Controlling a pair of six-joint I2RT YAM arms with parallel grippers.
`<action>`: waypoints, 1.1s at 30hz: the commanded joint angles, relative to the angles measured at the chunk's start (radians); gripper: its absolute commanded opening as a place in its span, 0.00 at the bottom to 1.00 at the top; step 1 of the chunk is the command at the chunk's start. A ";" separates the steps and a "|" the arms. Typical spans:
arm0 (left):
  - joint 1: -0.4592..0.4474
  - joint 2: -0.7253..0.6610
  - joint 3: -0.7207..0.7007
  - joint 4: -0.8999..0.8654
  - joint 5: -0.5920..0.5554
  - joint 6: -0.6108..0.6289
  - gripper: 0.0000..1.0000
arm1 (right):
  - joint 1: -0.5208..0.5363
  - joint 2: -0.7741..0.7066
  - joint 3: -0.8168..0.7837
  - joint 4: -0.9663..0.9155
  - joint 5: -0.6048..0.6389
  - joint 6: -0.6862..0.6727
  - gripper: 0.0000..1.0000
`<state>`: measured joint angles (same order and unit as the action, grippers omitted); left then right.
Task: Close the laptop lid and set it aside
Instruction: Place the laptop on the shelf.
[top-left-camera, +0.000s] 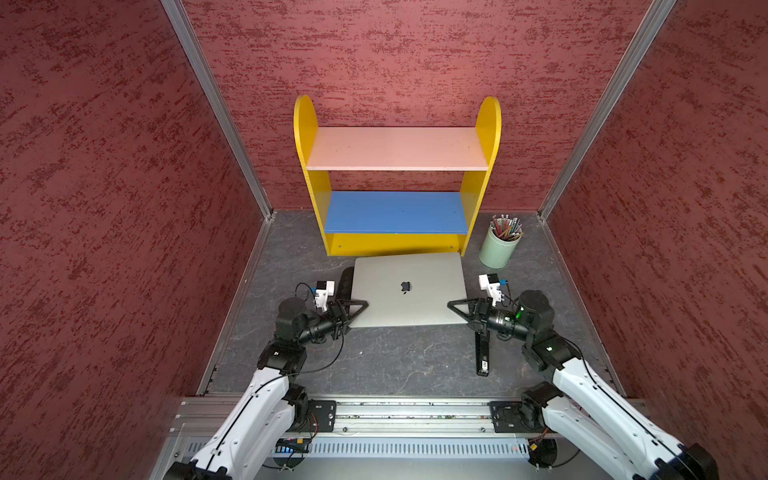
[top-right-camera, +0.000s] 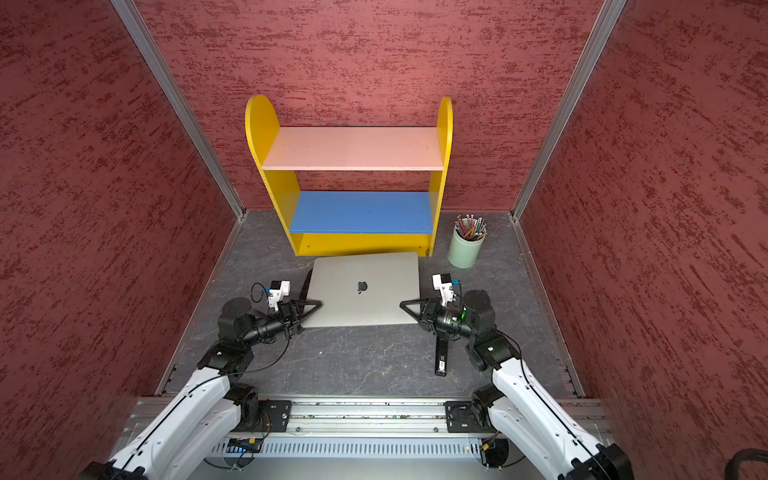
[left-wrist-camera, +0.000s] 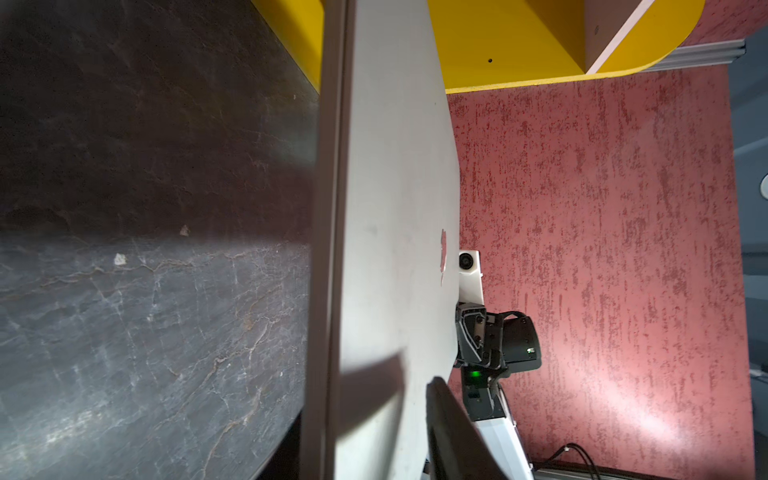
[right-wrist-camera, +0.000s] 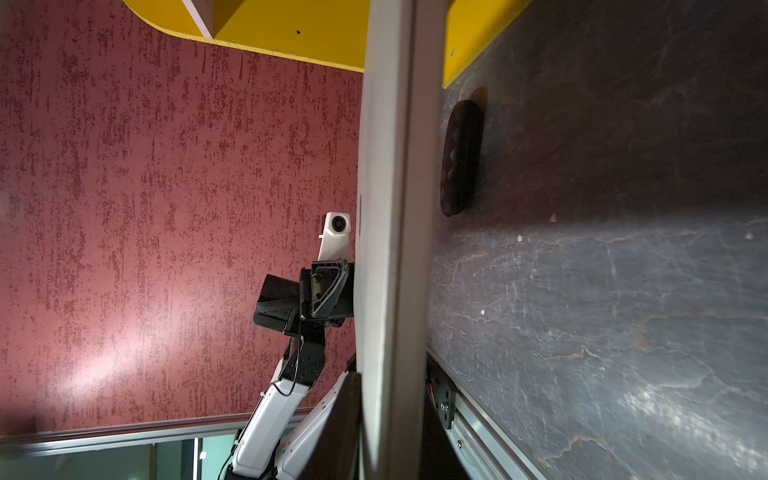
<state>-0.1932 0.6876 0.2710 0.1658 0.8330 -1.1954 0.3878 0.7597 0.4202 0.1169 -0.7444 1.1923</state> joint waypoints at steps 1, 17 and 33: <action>0.005 -0.014 0.088 0.077 0.049 0.027 0.32 | -0.012 0.004 0.078 0.005 -0.024 -0.100 0.07; 0.023 0.080 0.300 0.091 0.092 0.043 0.04 | -0.025 0.115 0.242 -0.041 -0.034 -0.136 0.10; 0.049 0.196 0.474 0.078 0.110 0.089 0.01 | -0.027 0.222 0.378 -0.052 -0.047 -0.154 0.12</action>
<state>-0.1253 0.8883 0.6605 0.1299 0.8551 -1.1881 0.3424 0.9627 0.7570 0.0628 -0.7658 1.1656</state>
